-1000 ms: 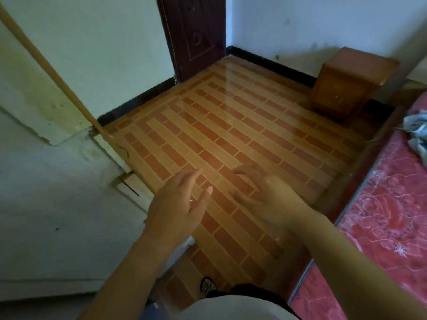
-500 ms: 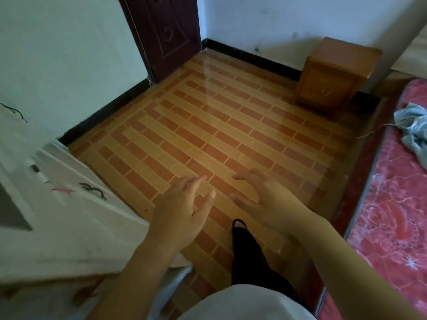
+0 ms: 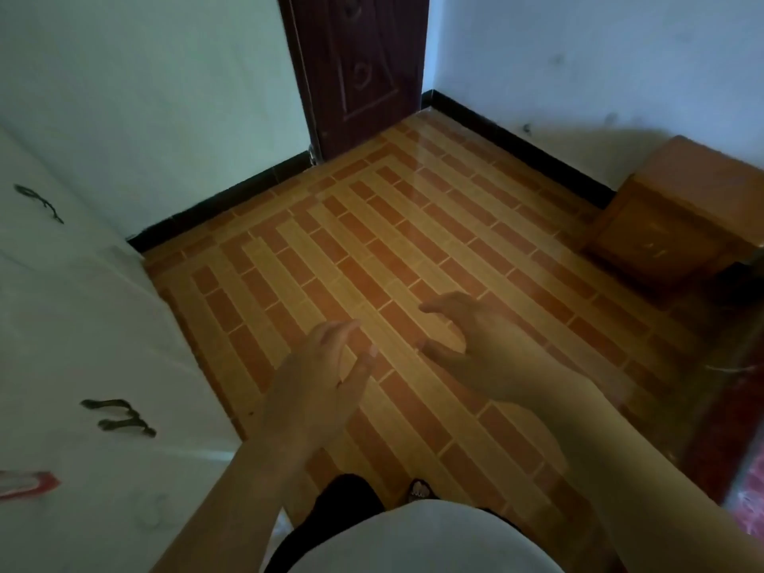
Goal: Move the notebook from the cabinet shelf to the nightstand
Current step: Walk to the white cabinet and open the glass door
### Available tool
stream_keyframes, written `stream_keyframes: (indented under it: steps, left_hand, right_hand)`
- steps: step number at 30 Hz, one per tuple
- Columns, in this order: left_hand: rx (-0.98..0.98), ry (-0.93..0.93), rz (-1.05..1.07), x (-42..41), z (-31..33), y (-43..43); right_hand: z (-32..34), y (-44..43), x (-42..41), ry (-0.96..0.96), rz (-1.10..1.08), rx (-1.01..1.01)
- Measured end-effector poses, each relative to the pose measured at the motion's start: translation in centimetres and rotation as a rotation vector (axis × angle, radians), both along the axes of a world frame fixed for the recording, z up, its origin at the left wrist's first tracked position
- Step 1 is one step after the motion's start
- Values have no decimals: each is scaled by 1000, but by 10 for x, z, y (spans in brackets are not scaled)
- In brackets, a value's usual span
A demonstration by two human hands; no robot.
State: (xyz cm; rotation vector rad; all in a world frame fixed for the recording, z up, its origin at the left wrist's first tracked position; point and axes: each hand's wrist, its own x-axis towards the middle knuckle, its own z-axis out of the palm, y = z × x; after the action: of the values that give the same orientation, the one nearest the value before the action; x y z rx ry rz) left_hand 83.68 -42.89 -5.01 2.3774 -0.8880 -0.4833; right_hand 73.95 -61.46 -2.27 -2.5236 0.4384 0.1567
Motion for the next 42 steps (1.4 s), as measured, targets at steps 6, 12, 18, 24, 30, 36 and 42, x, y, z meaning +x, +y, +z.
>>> stream_keyframes:
  steps: [6,12,18,24,30,36,42]
  left_hand:
    - [-26,-12,150,91,0,-12]
    - [-57,-42,269,216,-5,-27]
    - [-57,-126,322,348,23,-29]
    - [-33,-167,412,450,37,-16]
    - [-13,-194,570,549,35,14]
    - [47,-265,758,660,43,21]
    - [91,-275,926,755,63,26]
  right_hand:
    - [-8,-20,110,5,155,61]
    - [-8,-34,250,-45,261,61]
    - [14,-28,394,-93,335,11]
    - [25,-17,512,-106,446,20]
    - [32,2,638,-175,596,38]
    - [37,10,781,-197,762,59]
    - [46,19,911,-197,910,97]
